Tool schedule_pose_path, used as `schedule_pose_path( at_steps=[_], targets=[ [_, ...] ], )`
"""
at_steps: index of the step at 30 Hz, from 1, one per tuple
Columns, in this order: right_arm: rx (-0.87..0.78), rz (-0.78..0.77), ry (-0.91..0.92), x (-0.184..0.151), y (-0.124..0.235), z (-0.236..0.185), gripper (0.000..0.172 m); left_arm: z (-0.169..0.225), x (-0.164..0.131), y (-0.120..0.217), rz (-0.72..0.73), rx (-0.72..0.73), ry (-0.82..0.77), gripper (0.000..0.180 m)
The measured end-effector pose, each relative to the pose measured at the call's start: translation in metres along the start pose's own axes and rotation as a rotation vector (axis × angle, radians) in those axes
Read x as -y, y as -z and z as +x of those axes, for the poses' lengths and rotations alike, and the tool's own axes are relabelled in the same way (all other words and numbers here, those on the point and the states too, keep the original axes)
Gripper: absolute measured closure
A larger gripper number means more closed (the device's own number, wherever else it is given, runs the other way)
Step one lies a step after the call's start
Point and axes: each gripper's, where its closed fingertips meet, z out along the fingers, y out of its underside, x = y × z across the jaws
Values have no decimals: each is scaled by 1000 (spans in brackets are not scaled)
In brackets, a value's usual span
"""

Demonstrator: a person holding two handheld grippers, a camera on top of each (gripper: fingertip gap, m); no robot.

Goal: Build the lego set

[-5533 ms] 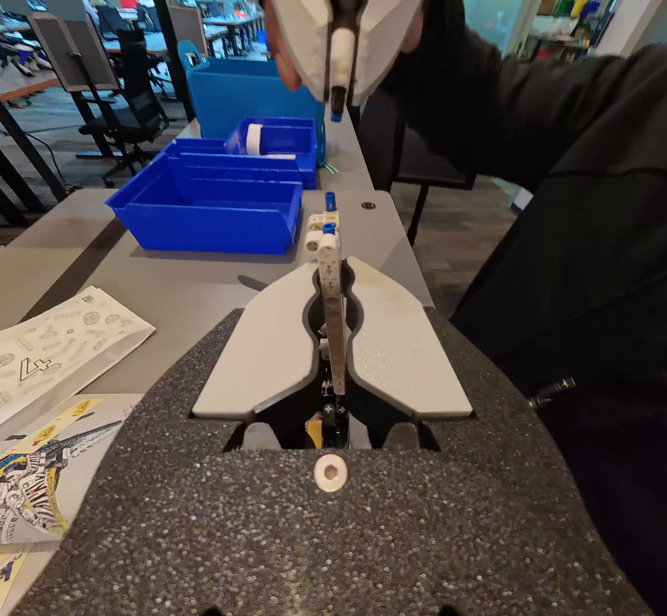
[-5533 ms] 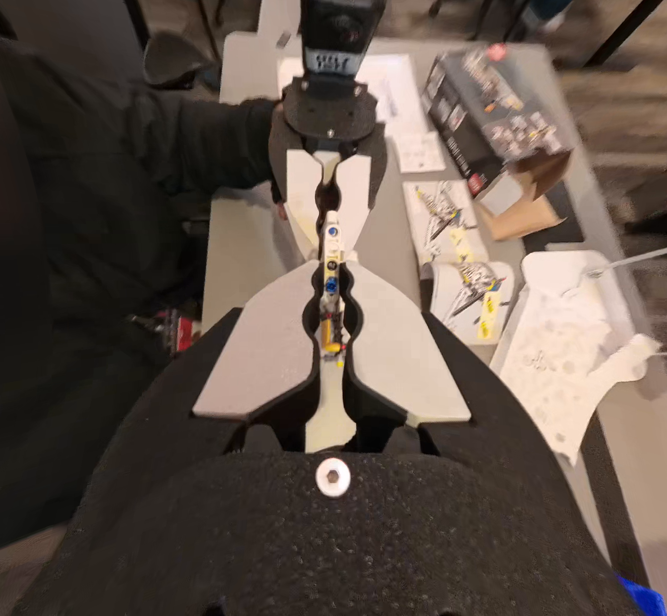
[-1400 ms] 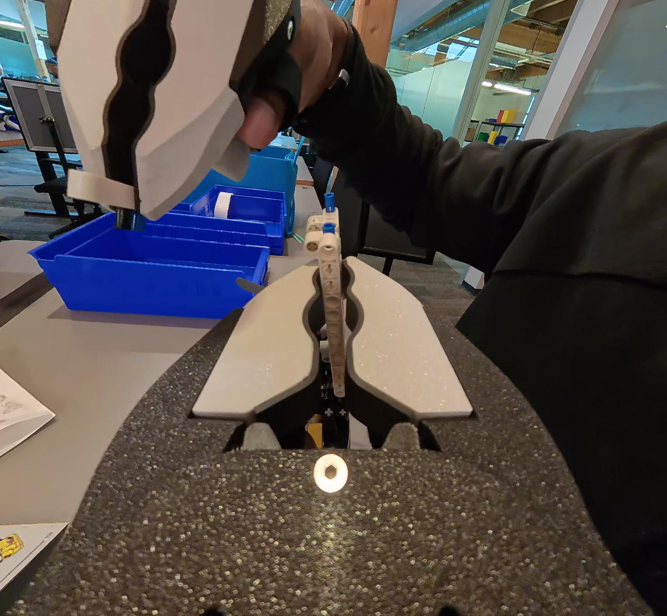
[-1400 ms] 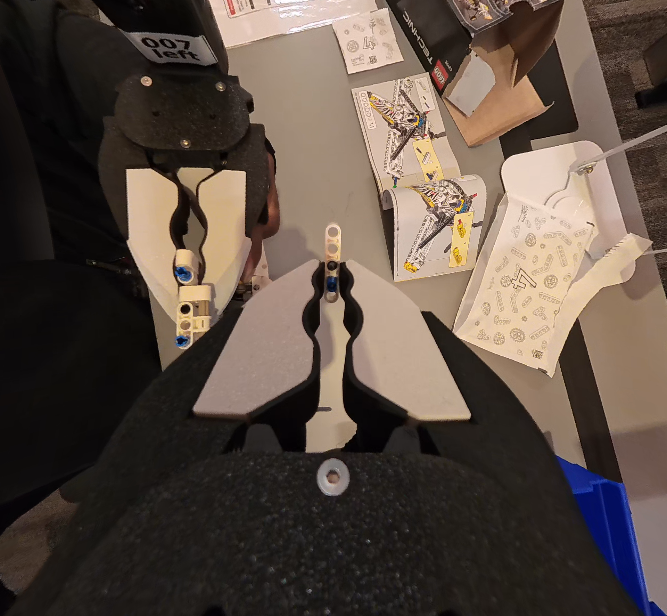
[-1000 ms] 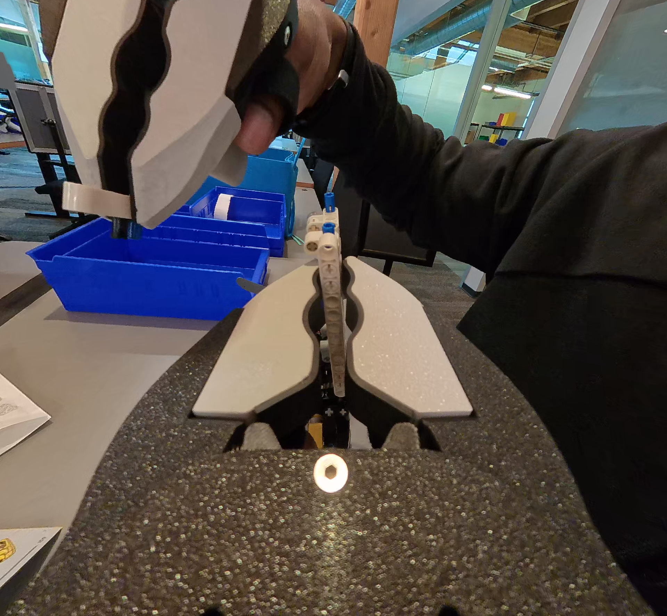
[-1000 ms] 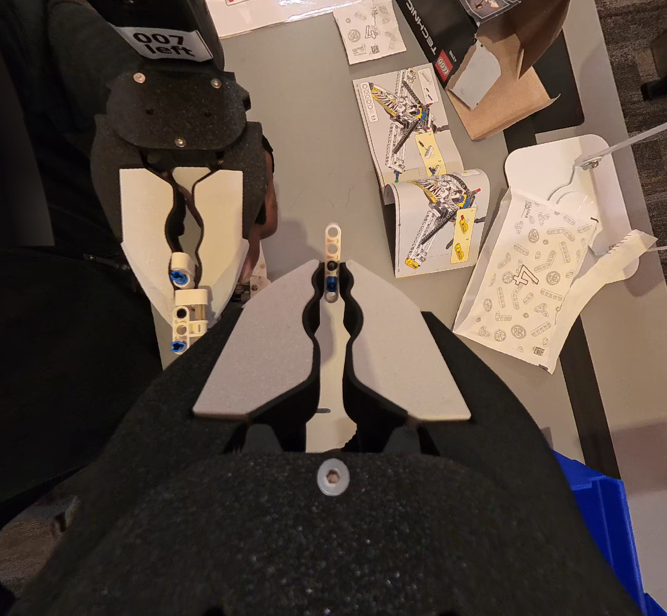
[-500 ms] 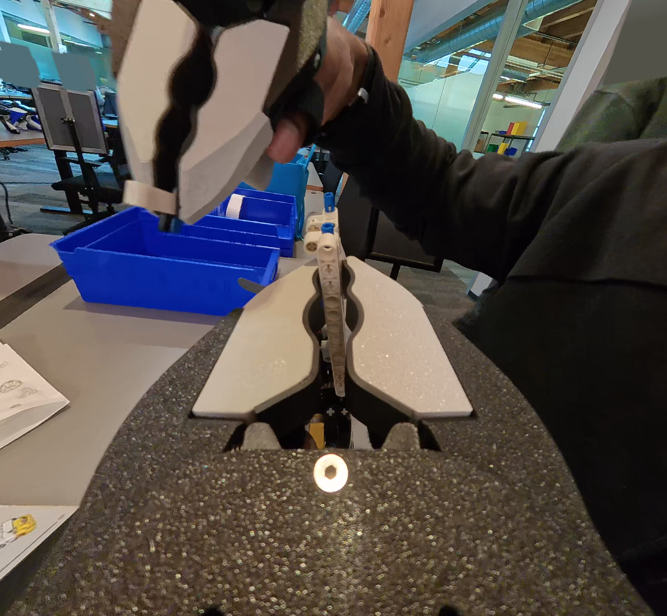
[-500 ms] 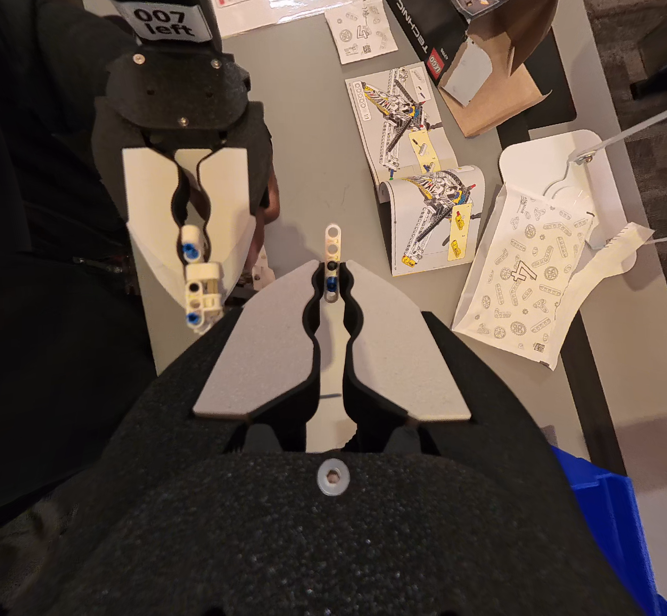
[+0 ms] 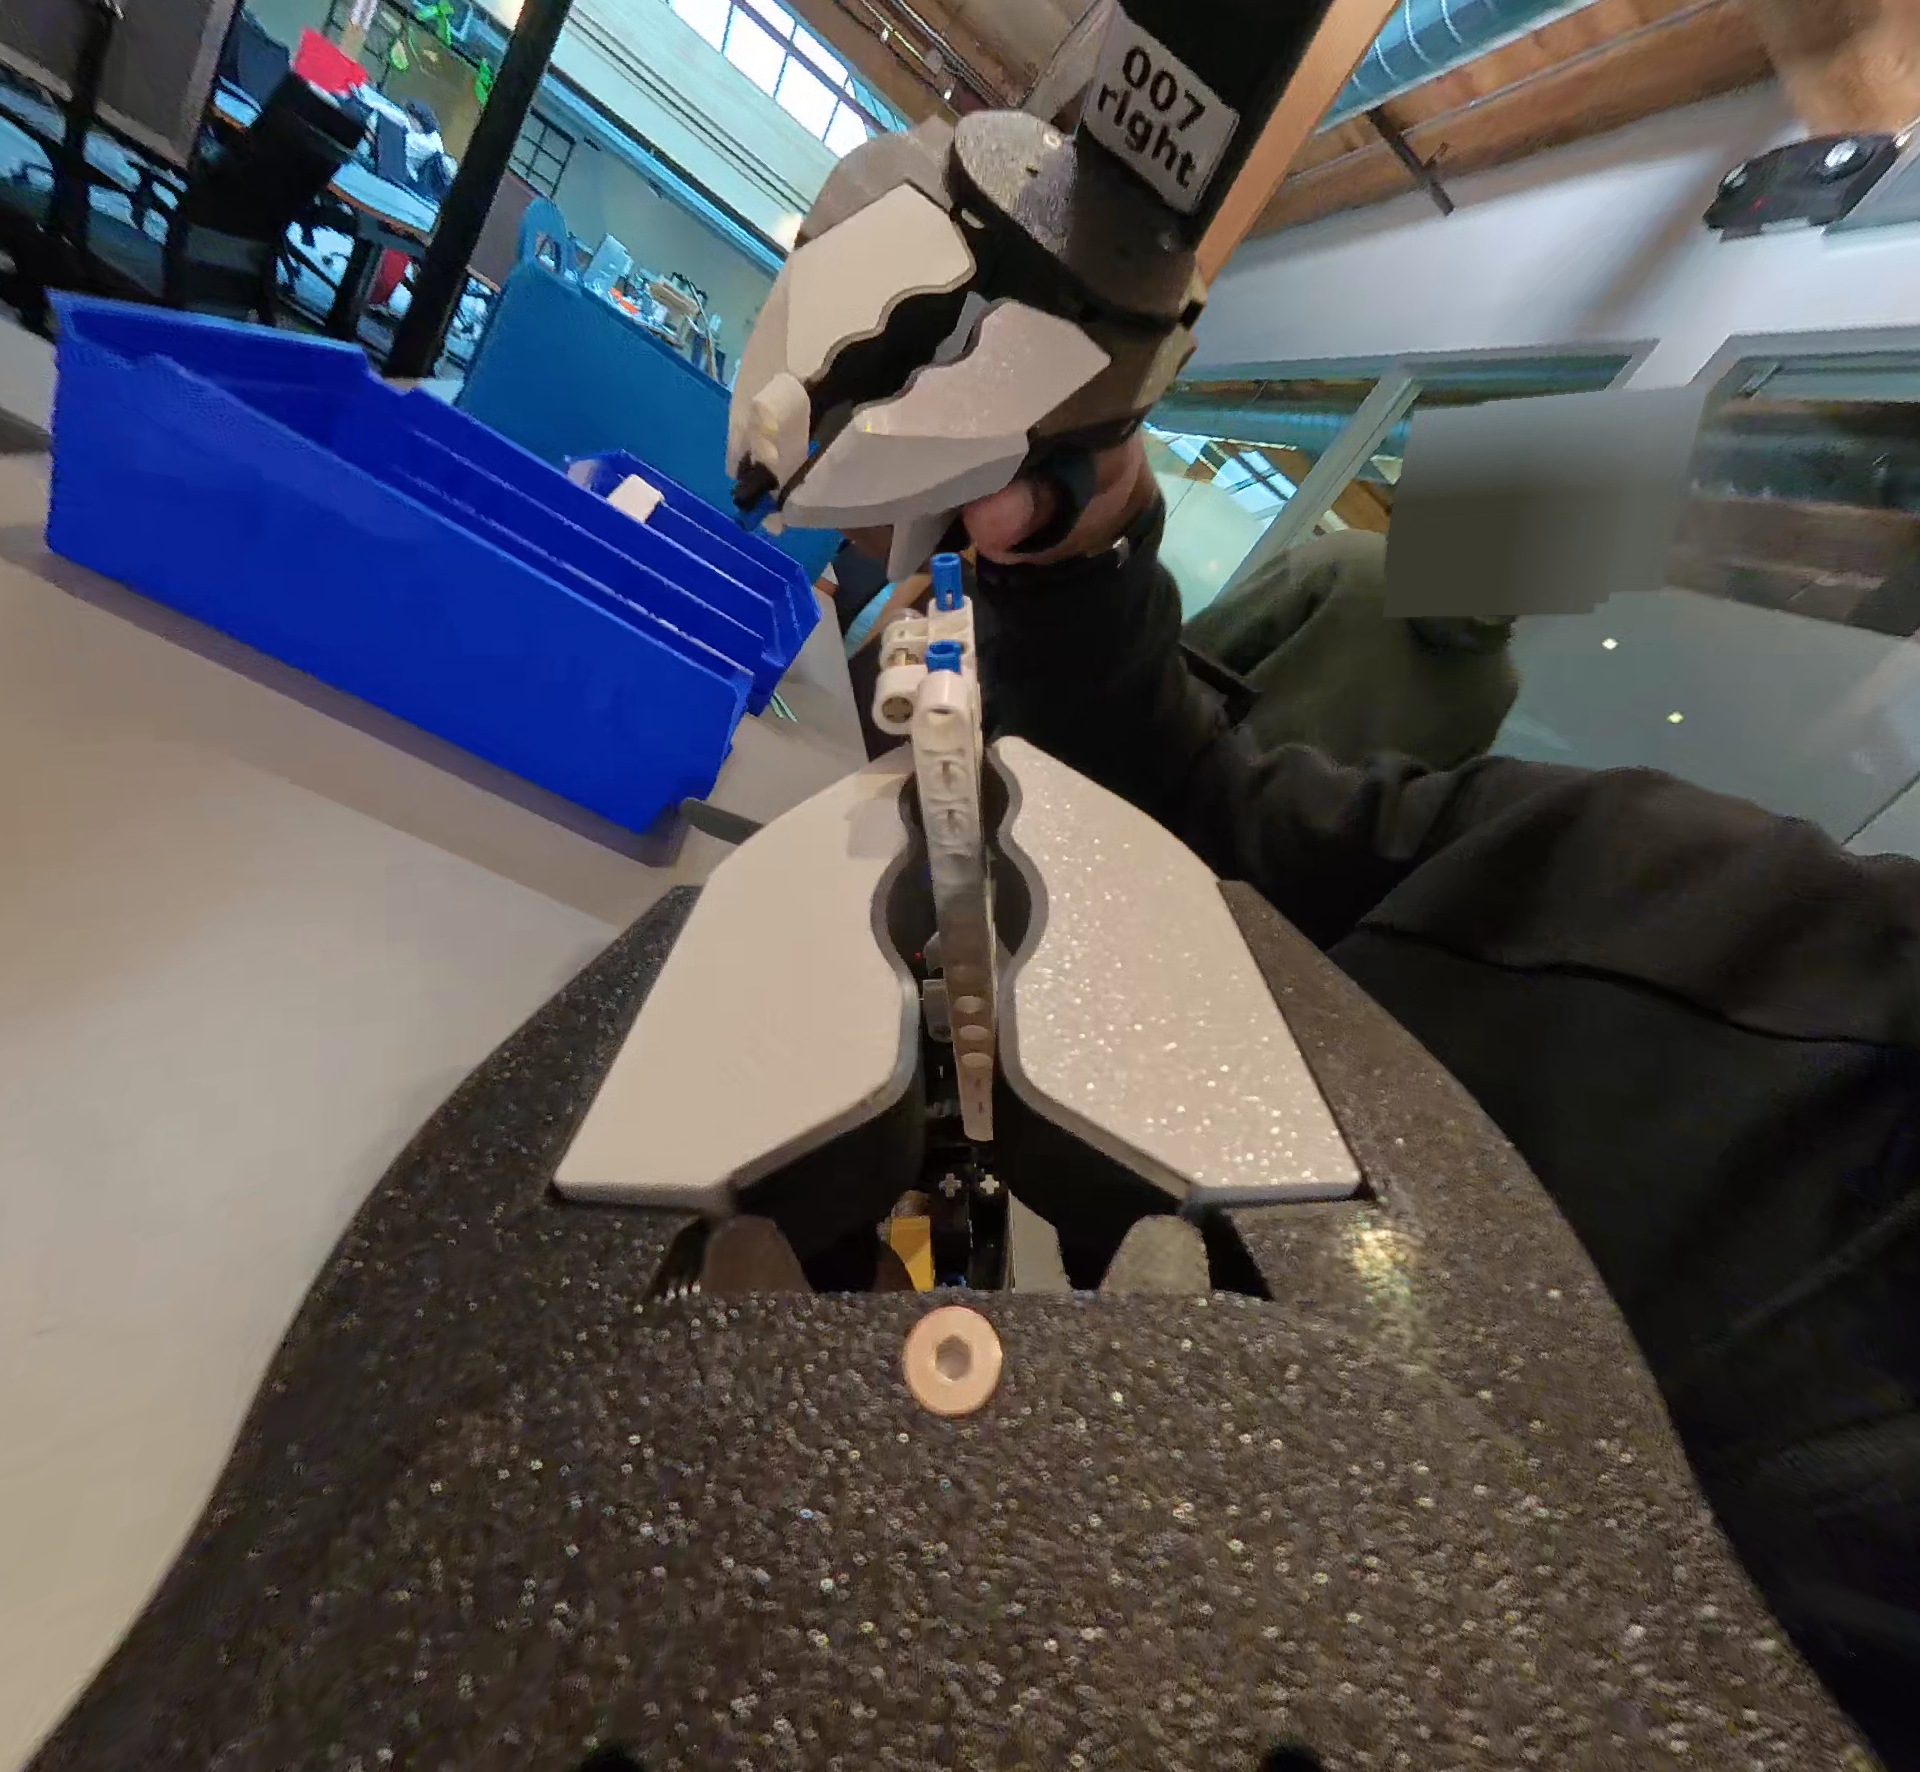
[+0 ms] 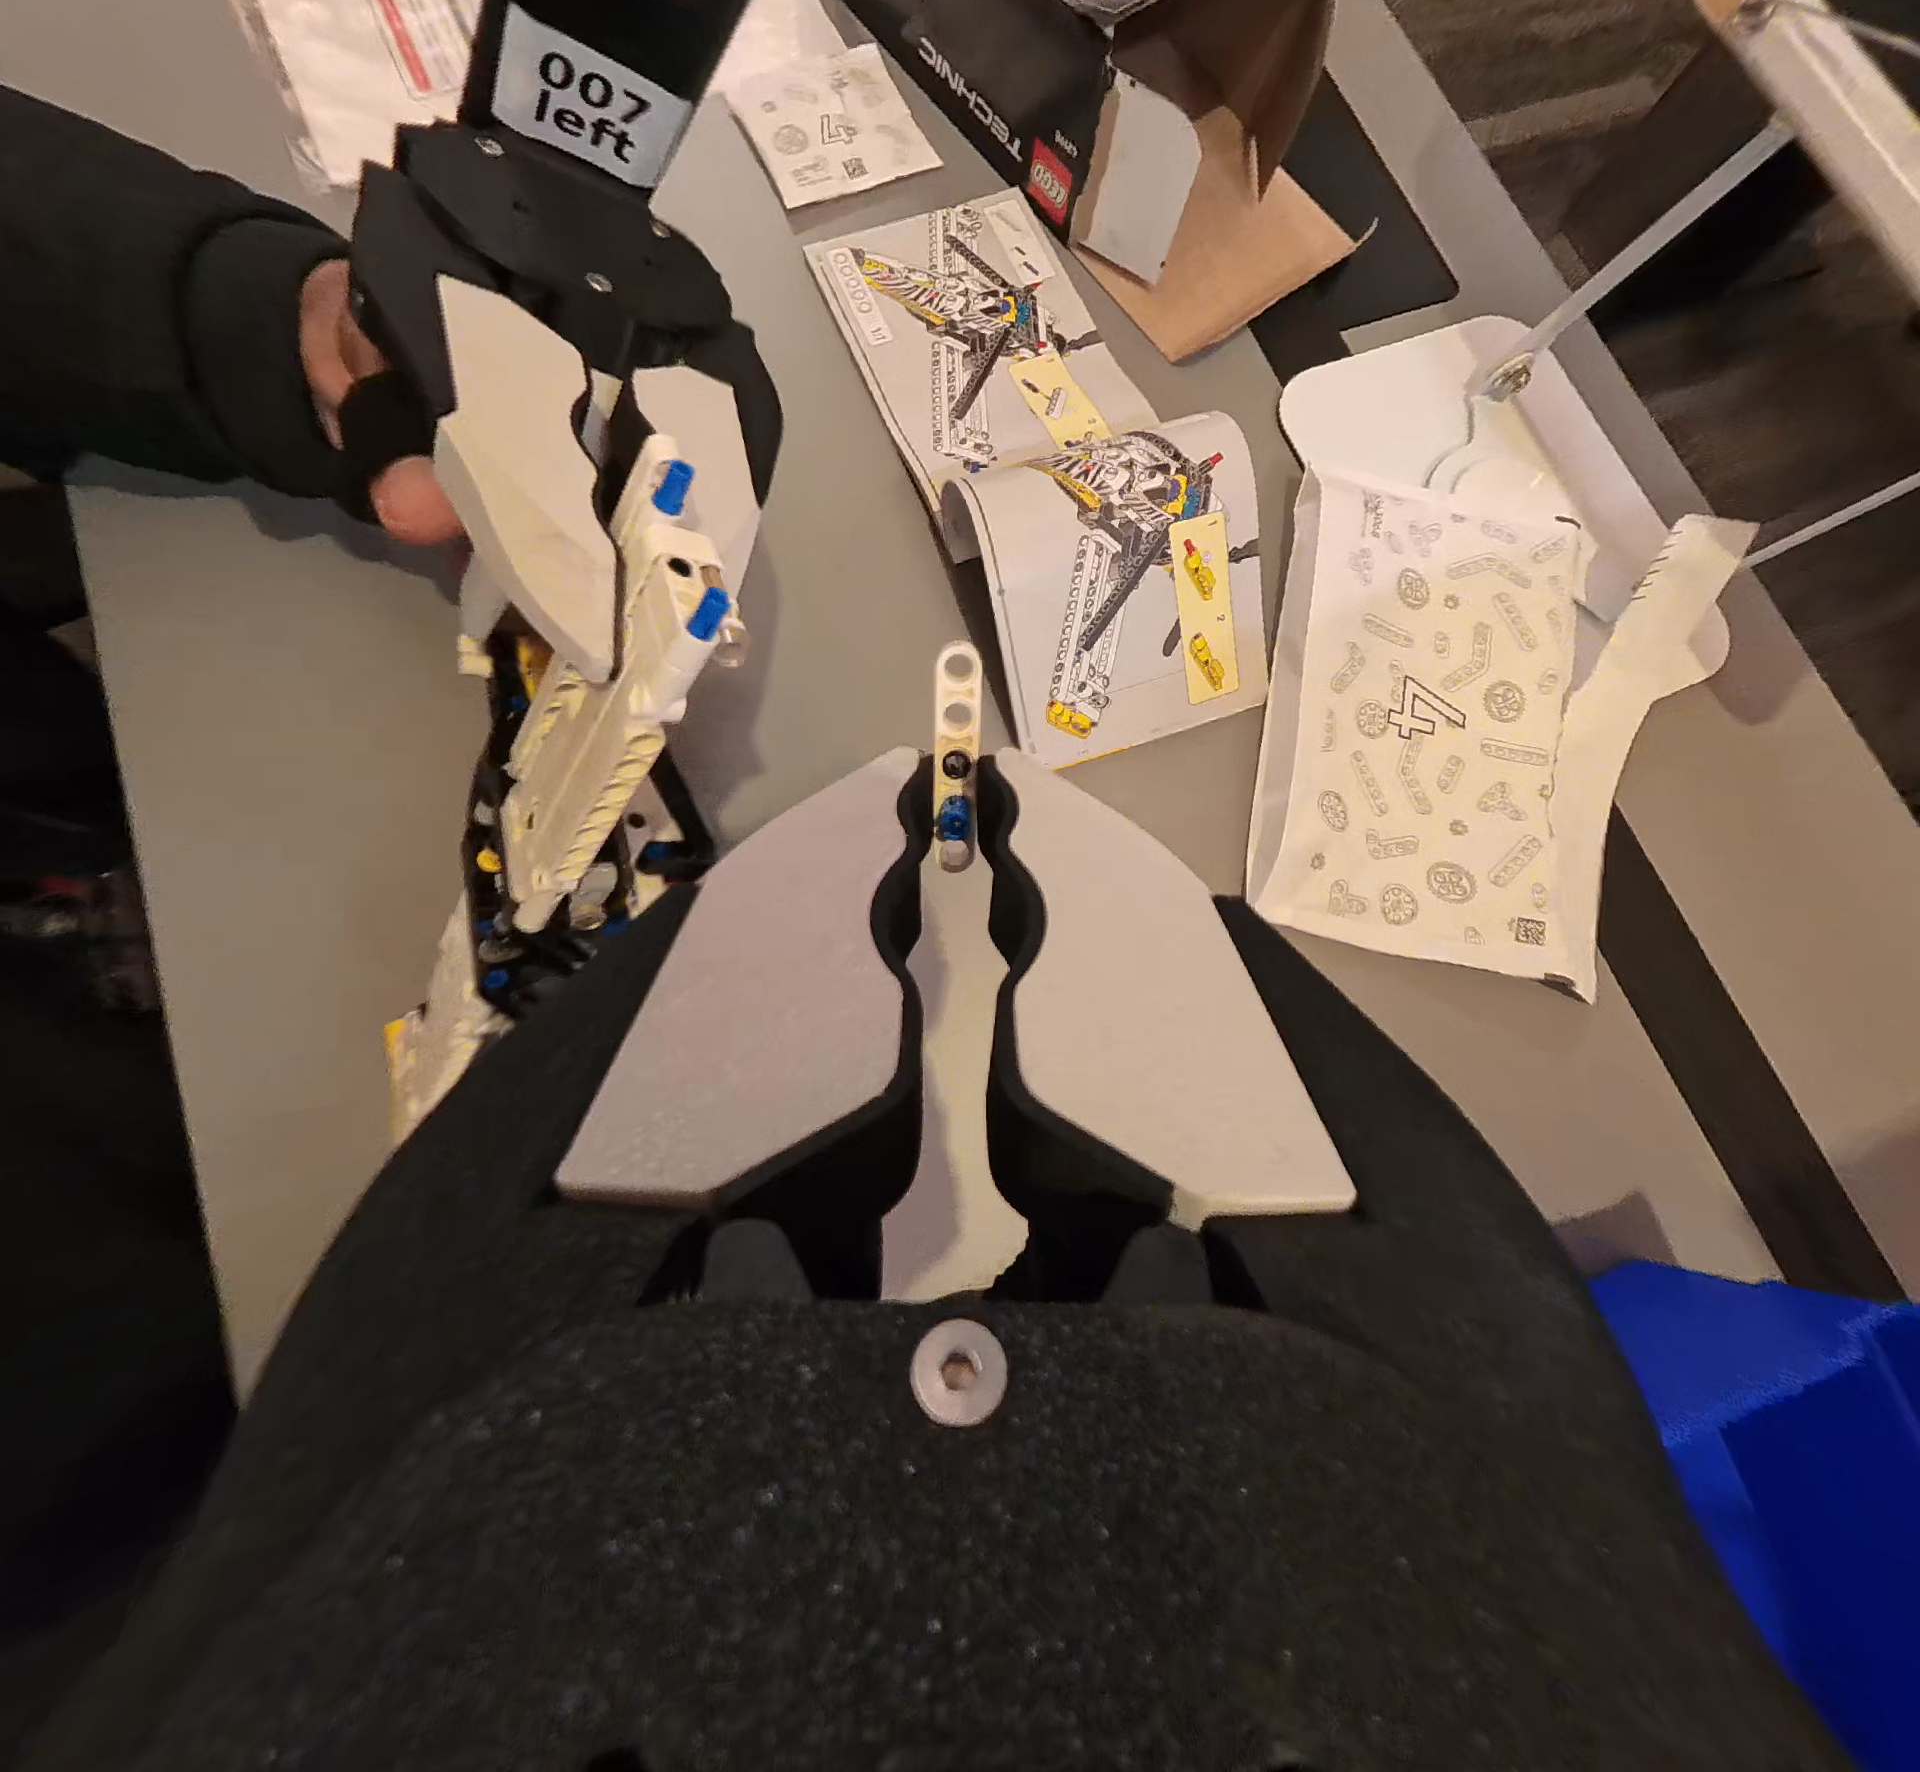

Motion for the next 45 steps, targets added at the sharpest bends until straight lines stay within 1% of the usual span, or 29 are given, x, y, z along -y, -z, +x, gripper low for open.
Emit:
schedule_pose_path(
  at_steps=[6,10,12,15,17,22,25,26,30,31,36,40,45],
  targets=[
    [-41,150,33,-26,-42,6,164,-28,-18,1,26,6,164,173],
    [-150,247,110,-44,-62,12,165,-44,-27,3,31,21,238,173],
    [-242,283,161,-52,-66,17,165,-54,-30,5,26,53,266,172],
    [-380,249,257,-64,-70,28,164,-70,-37,6,9,114,299,171],
    [-438,228,290,-70,-72,32,164,-80,-42,8,-20,167,290,170],
    [-426,208,274,-82,-84,31,164,-90,-44,10,-40,214,303,166],
    [-430,215,277,-82,-86,29,164,-92,-42,11,-23,222,314,162],
    [-431,215,278,-83,-87,29,164,-93,-42,12,-24,230,314,159],
    [-454,229,291,-80,-85,28,164,-100,-39,18,-28,299,251,138],
    [-459,232,294,-80,-84,28,164,-100,-37,20,-23,308,238,135],
    [-478,248,312,-76,-81,27,164,-104,-34,30,-19,345,252,132],
    [-490,257,327,-74,-80,26,164,-112,-39,37,-70,405,254,125],
    [-502,263,332,-73,-77,26,165,-120,-44,46,-119,471,248,121]
  ],
)
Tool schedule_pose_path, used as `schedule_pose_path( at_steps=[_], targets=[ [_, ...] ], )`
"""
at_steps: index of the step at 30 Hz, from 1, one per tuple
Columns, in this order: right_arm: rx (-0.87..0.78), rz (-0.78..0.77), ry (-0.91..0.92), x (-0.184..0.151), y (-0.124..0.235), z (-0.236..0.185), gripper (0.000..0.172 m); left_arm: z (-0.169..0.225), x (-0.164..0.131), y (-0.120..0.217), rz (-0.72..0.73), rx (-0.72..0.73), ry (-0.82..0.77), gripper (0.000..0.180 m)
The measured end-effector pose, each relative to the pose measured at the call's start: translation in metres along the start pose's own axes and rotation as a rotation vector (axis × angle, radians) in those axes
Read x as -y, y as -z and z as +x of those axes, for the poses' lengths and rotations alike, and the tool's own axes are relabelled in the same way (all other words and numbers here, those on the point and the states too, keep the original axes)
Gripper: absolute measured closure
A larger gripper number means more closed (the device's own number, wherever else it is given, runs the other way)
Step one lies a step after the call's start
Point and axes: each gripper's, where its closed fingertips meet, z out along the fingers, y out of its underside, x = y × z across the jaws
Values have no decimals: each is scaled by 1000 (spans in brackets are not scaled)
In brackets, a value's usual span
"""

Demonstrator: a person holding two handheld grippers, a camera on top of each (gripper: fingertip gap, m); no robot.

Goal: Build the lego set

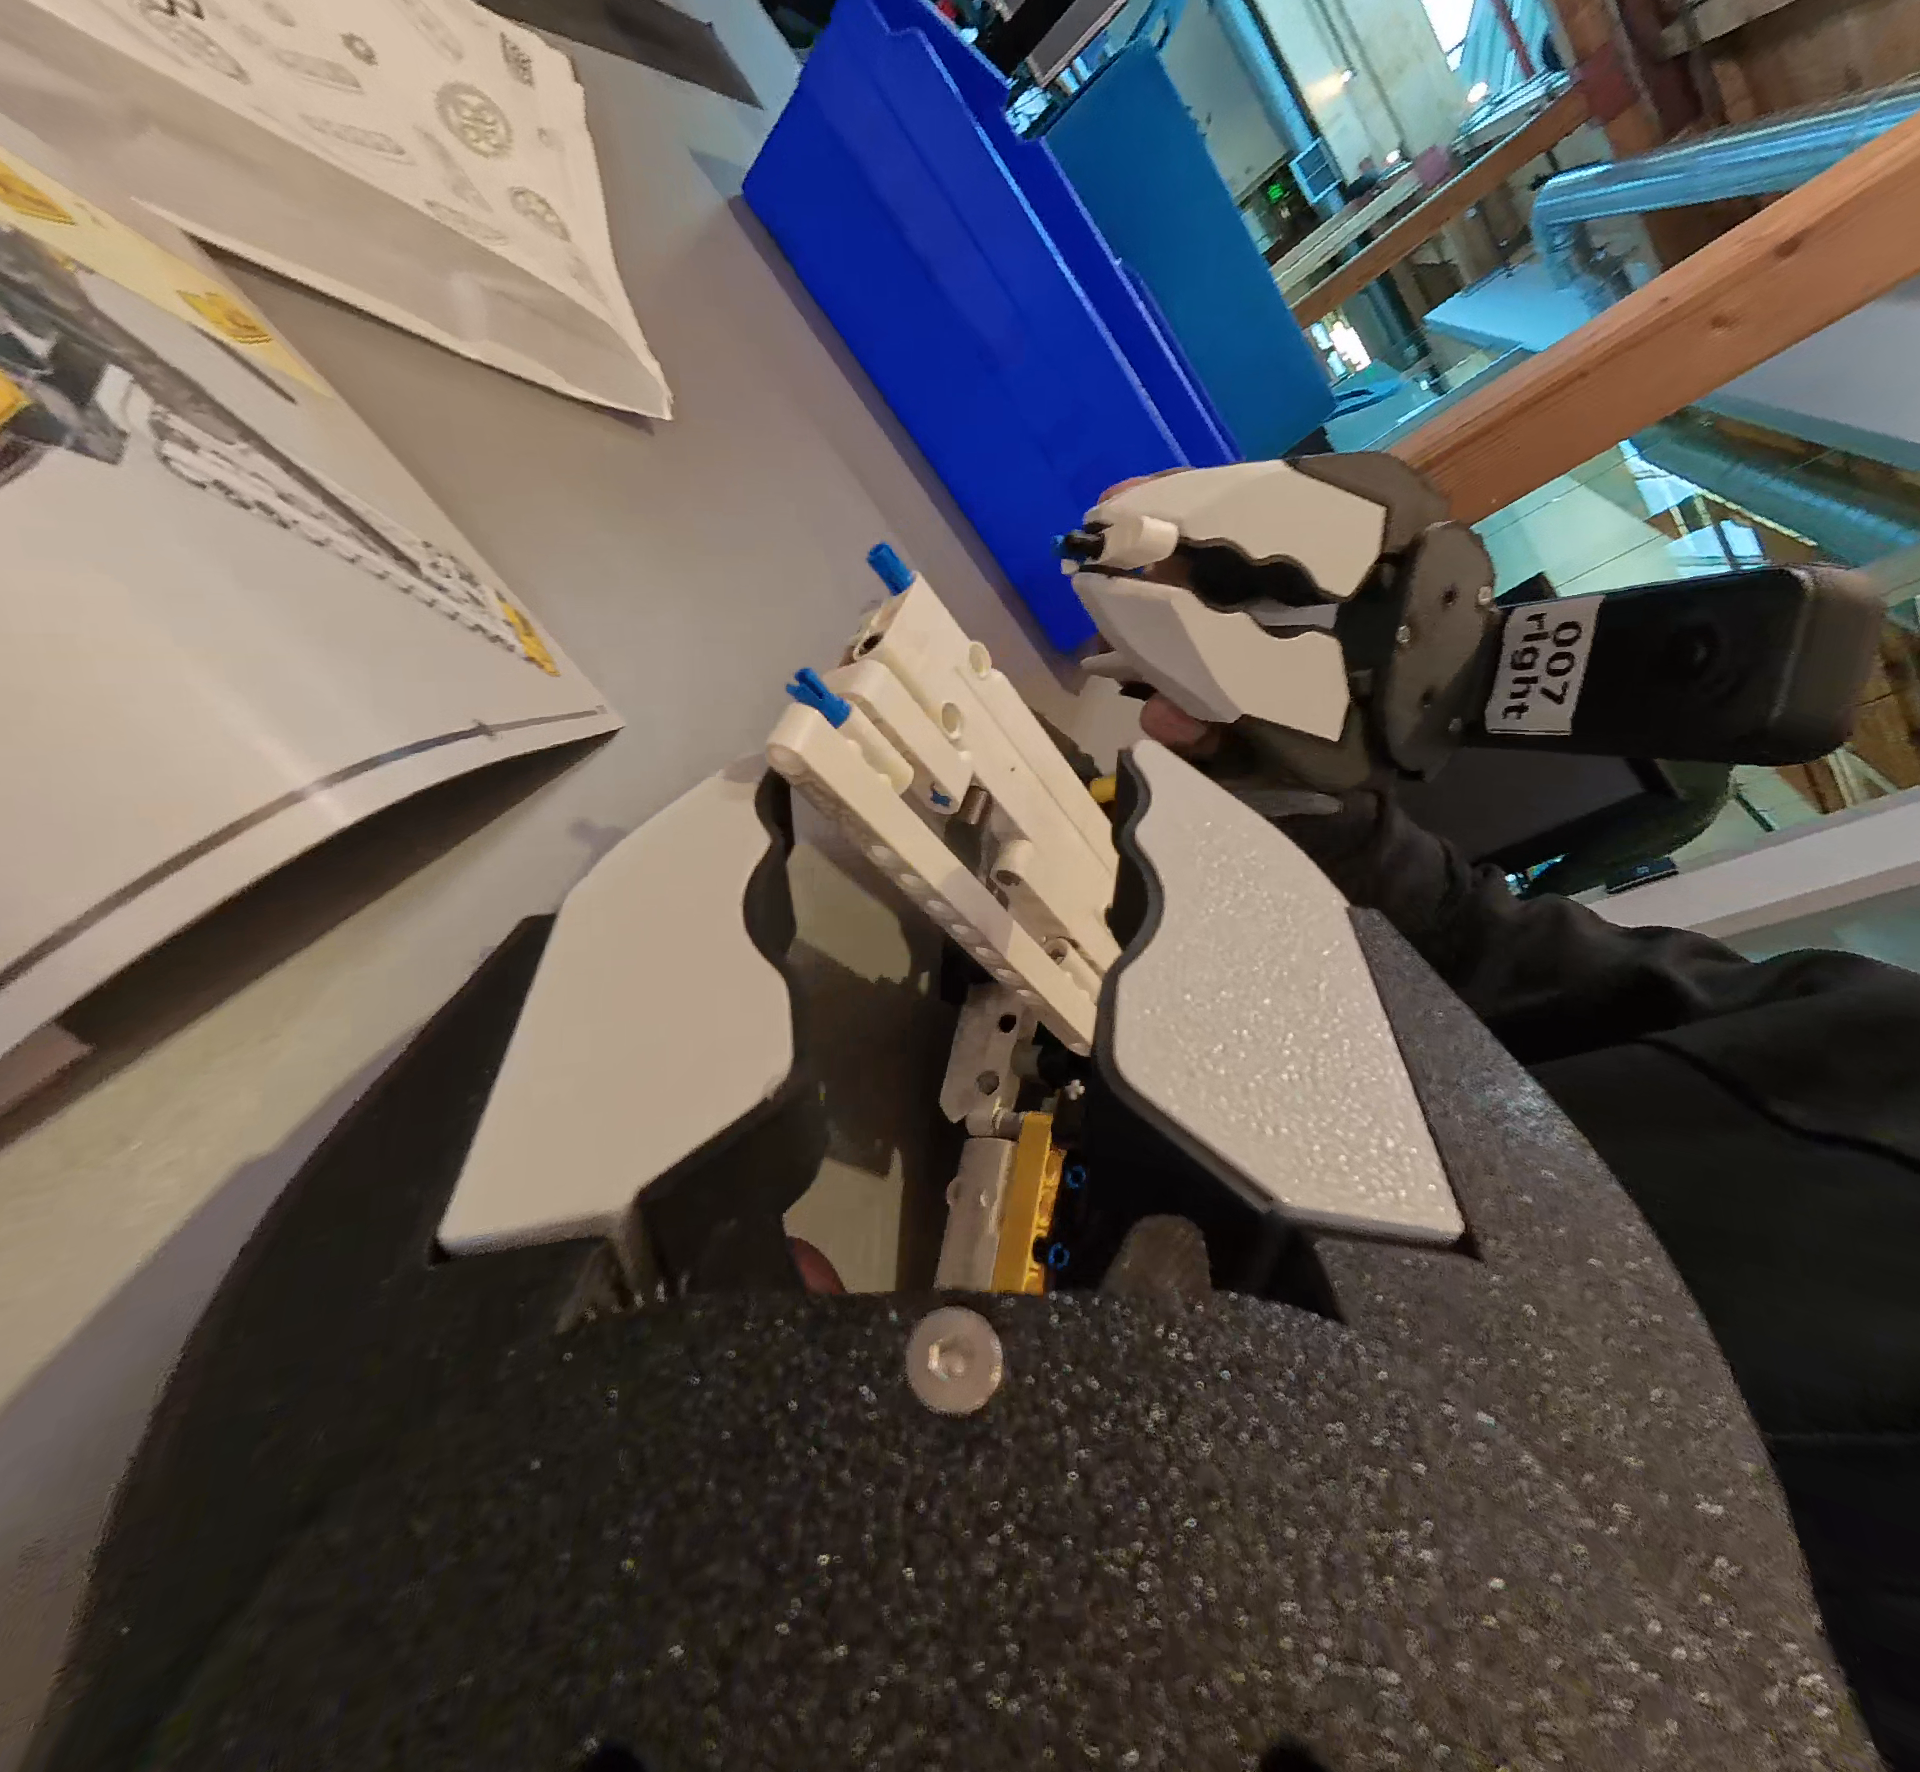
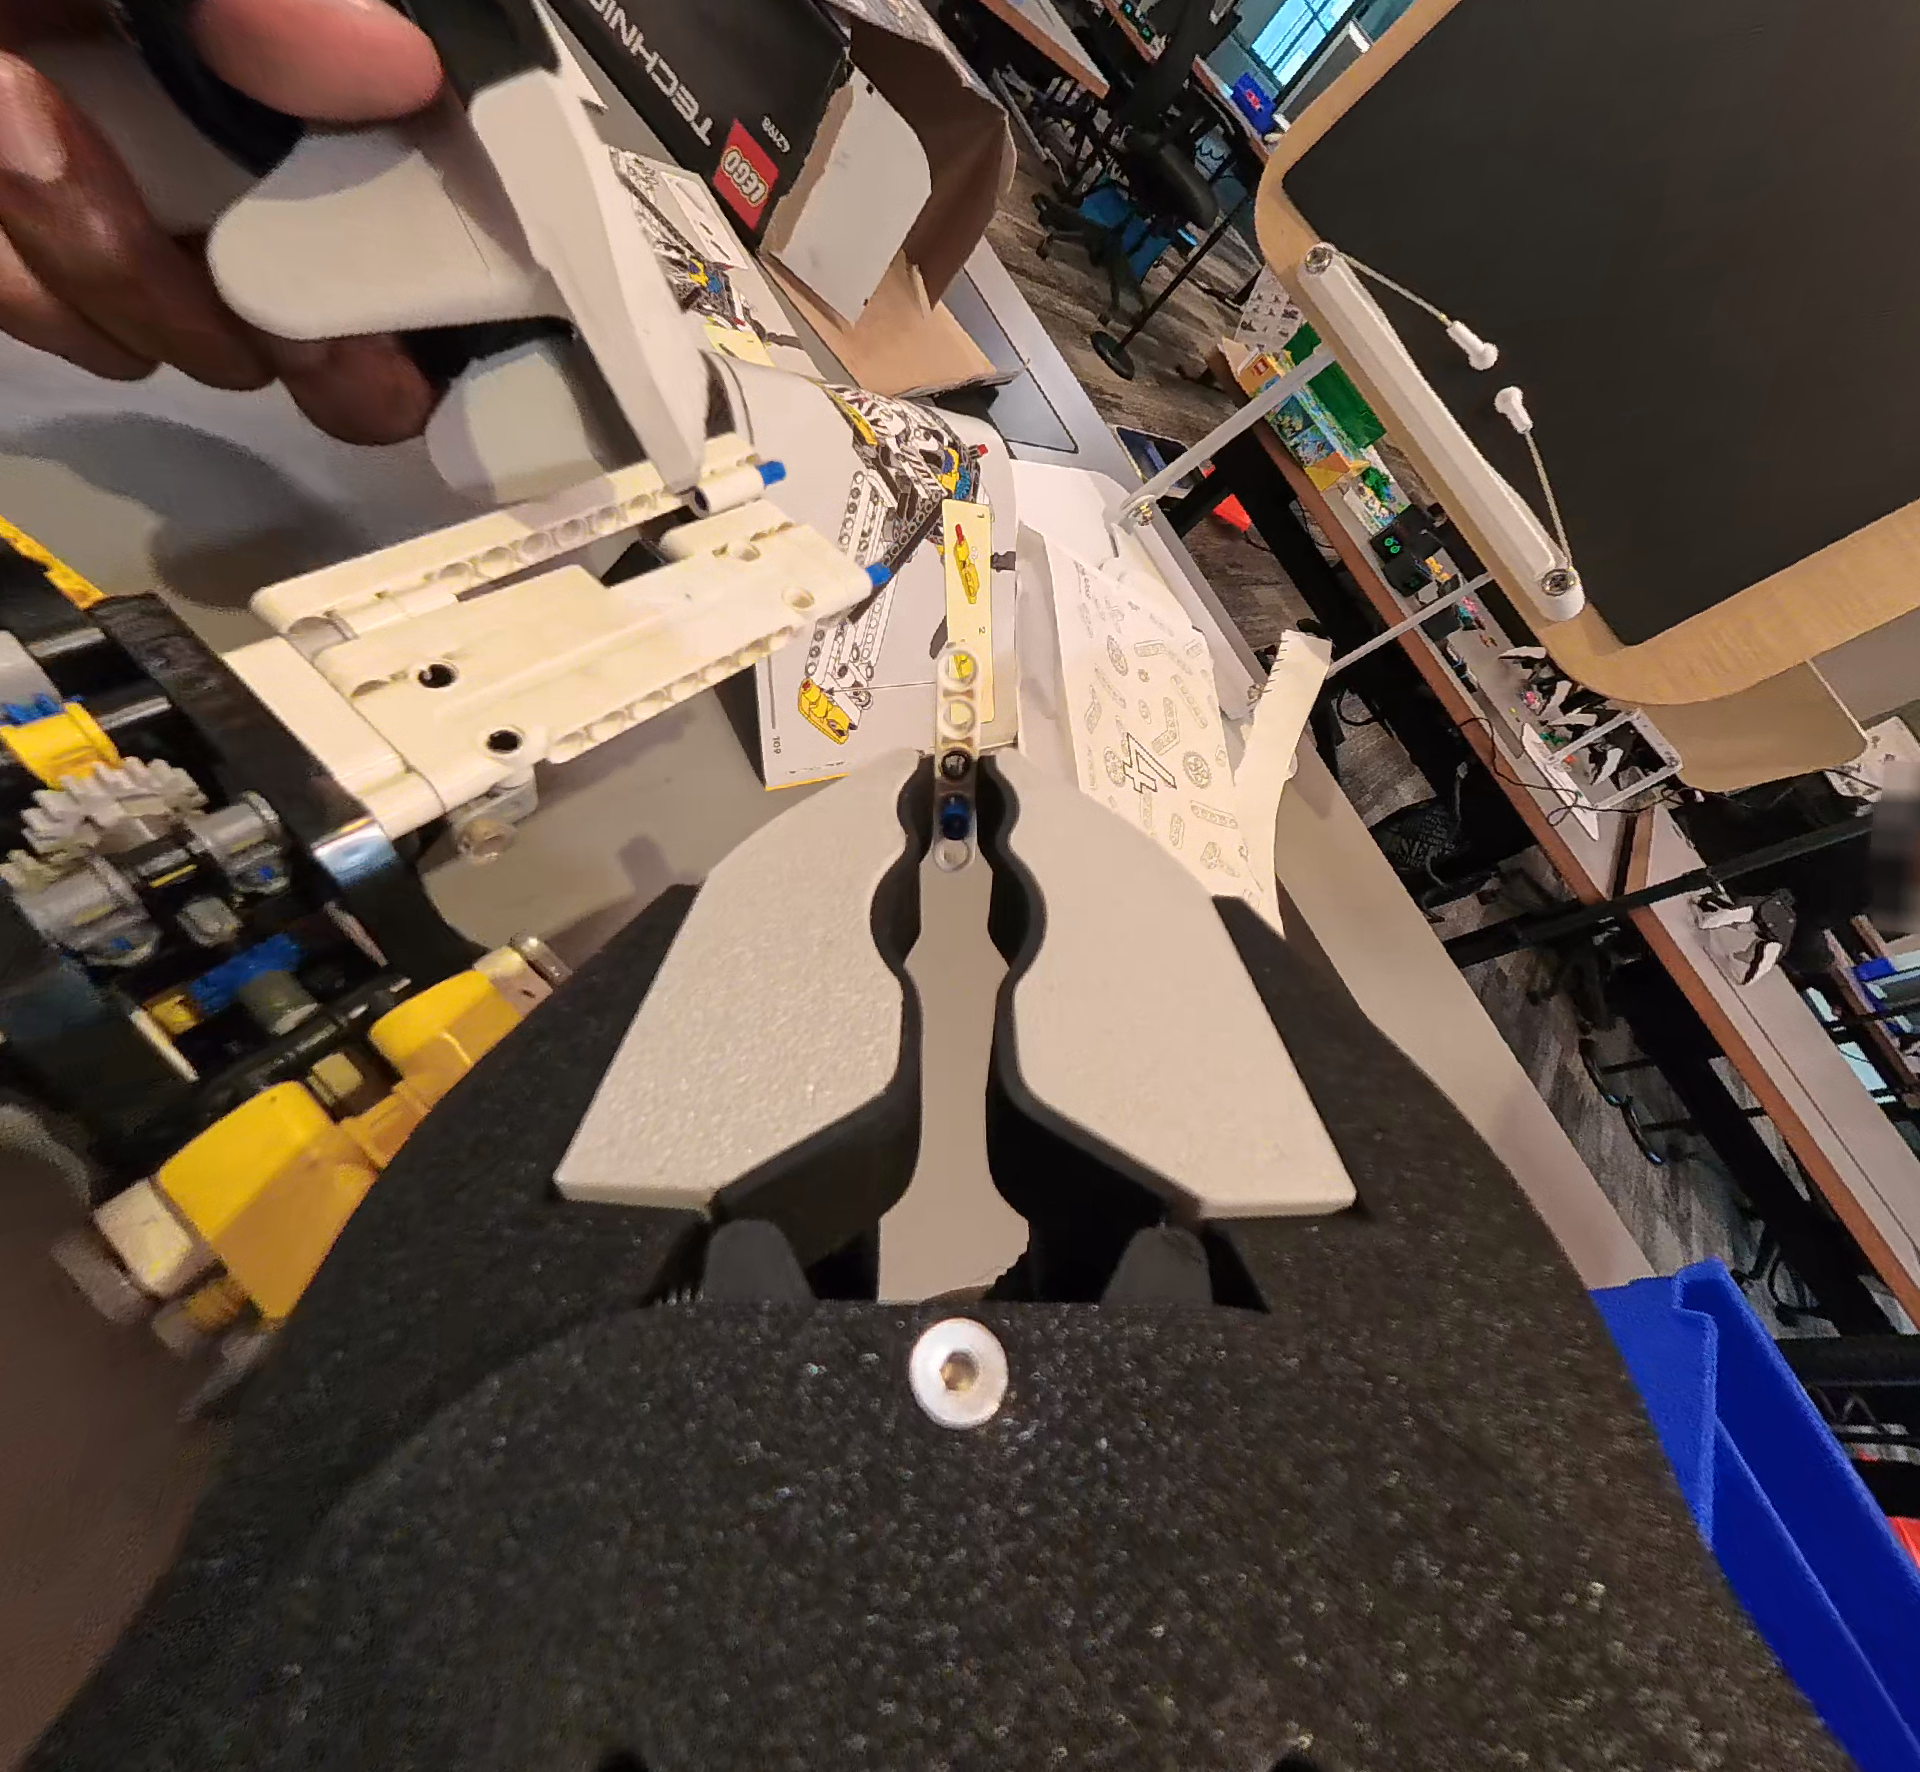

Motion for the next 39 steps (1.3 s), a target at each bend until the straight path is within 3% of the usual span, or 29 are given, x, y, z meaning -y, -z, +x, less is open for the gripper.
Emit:
schedule_pose_path(
  at_steps=[9,14,20,26,31,39],
  targets=[
    [-53,36,43,9,5,5,165,-28,-7,20,-122,187,-70,119],
    [-141,59,147,19,10,9,164,-20,14,37,-90,304,-214,124],
    [-193,47,220,21,11,11,164,41,31,25,-19,163,-281,128],
    [-346,71,405,49,19,24,165,82,43,-6,6,1,-195,130],
    [-569,84,642,77,33,36,165,99,53,-15,55,-49,-162,133],
    [-676,108,772,85,40,31,165,102,51,-16,72,-103,-82,146]
  ],
)
